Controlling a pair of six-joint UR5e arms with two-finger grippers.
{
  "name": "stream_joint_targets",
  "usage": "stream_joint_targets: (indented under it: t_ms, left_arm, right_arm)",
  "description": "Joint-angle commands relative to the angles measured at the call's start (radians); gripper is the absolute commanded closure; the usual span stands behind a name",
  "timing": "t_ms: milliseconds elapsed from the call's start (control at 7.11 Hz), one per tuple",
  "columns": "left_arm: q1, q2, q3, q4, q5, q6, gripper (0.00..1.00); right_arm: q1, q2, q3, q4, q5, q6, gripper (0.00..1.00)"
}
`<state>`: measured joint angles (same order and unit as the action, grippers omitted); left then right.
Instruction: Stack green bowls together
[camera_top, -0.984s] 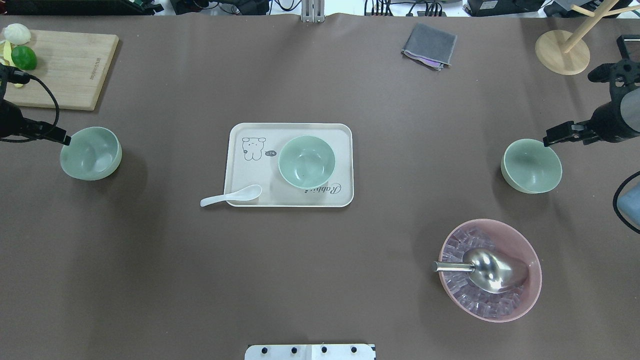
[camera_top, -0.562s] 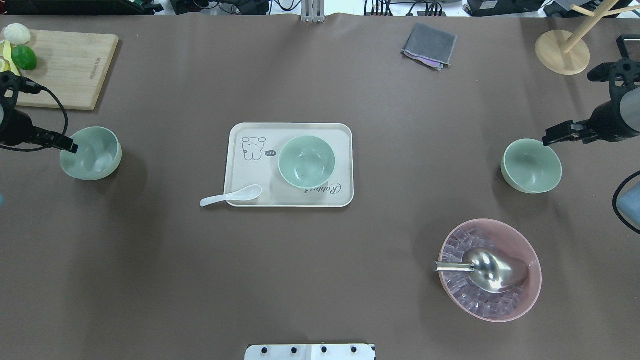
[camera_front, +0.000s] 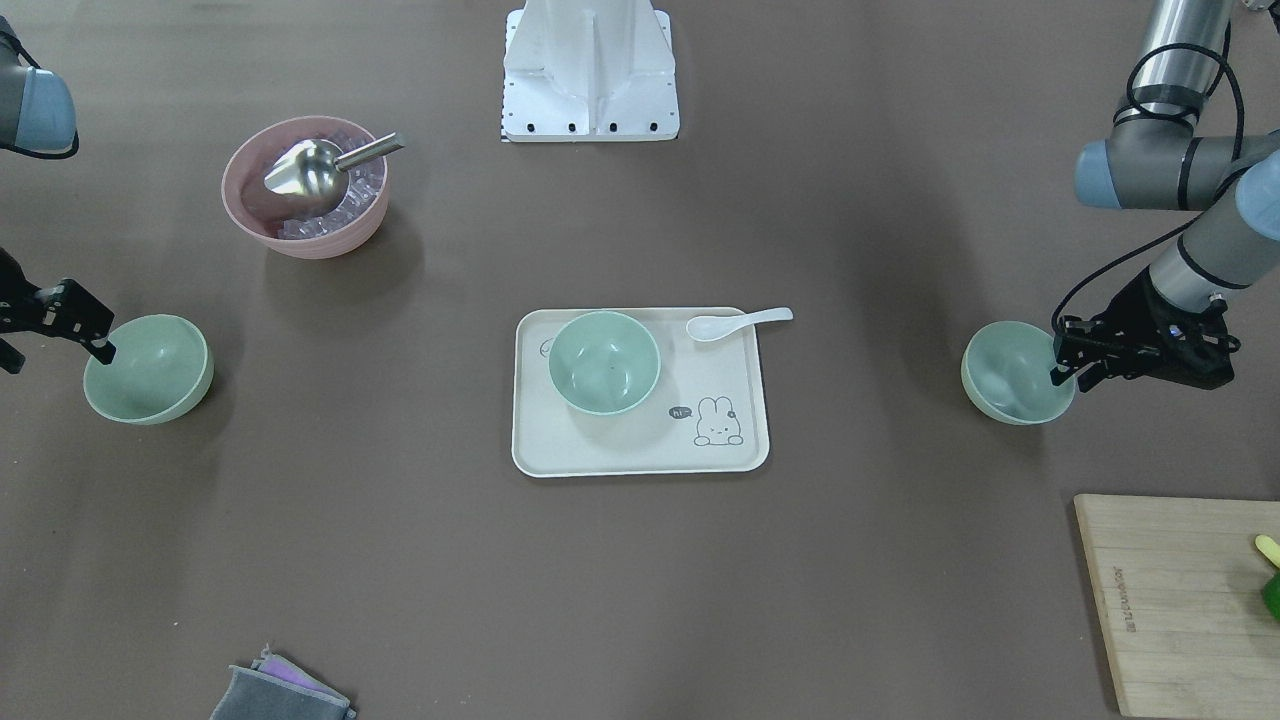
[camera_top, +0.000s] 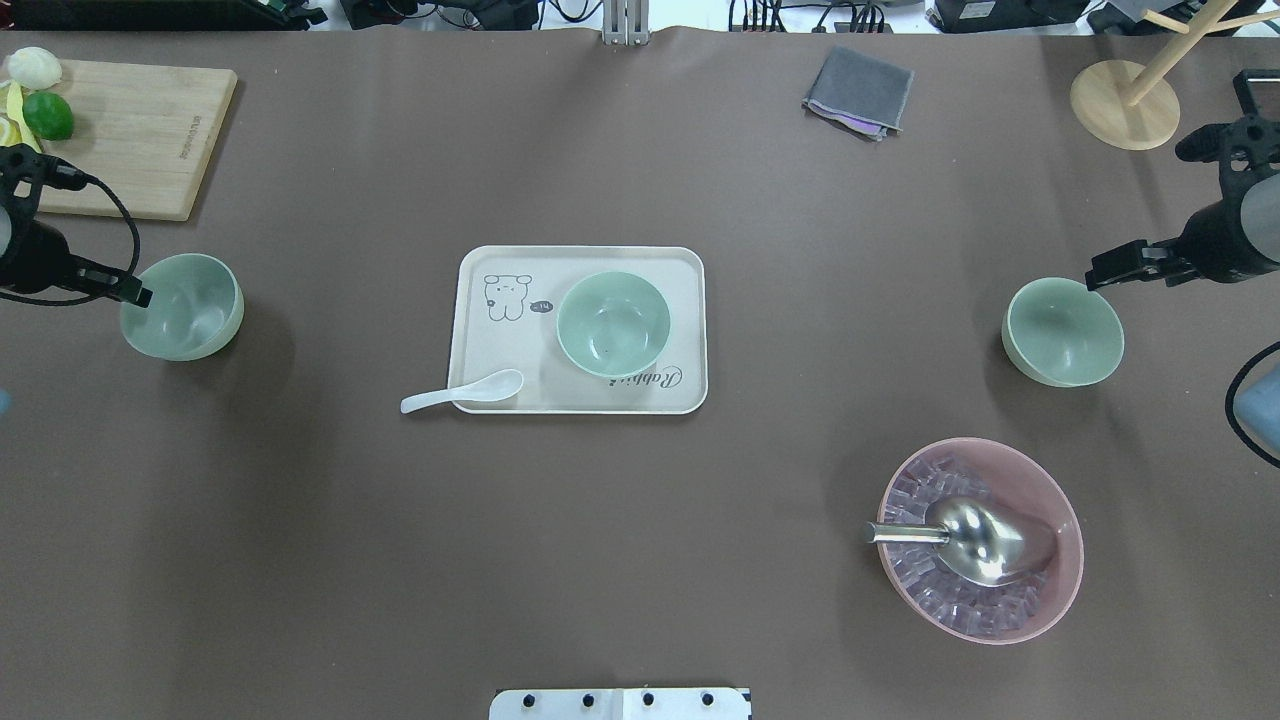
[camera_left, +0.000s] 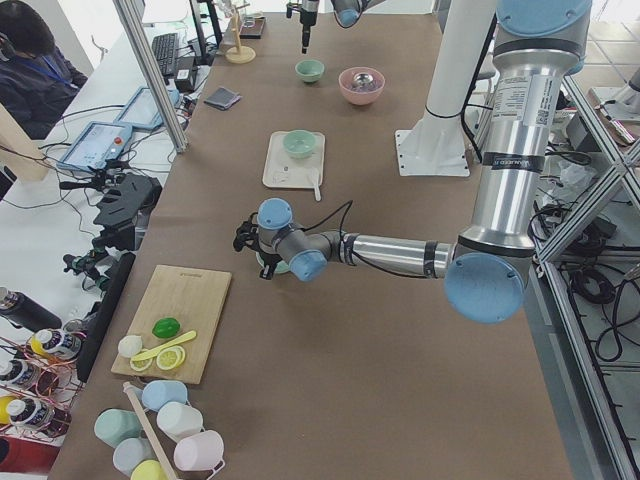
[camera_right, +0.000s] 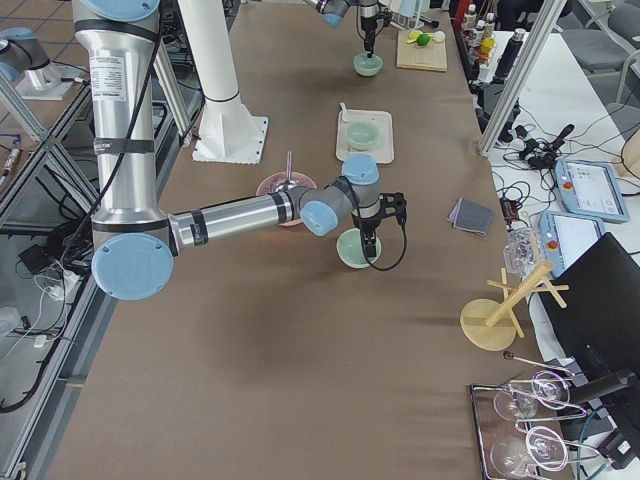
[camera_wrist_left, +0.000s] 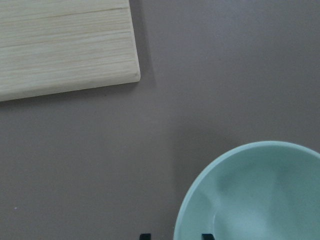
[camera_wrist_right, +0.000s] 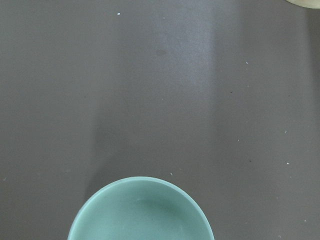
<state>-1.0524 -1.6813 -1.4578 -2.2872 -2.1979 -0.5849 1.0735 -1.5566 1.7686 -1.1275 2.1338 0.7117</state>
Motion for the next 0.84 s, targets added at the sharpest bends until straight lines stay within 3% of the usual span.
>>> stream_joint_targets:
  t_ms: [0,562,703]
  left_arm:
    - [0.0,0.0,0.001,0.002,0.001,0.0,0.71]
    - [0.0,0.002,-0.001,0.002,0.0,0.0,1.0]
    - [0.0,0.002,-0.025,0.003,-0.009,-0.003,1.0]
  right_arm:
    - [-0.001,0.001,0.0,0.0,0.0,0.0,0.0]
    - [0.0,0.0,0.006,0.0,0.001,-0.001,0.0]
    - [0.0,0.0,0.008,0.0,0.001,0.0,0.0]
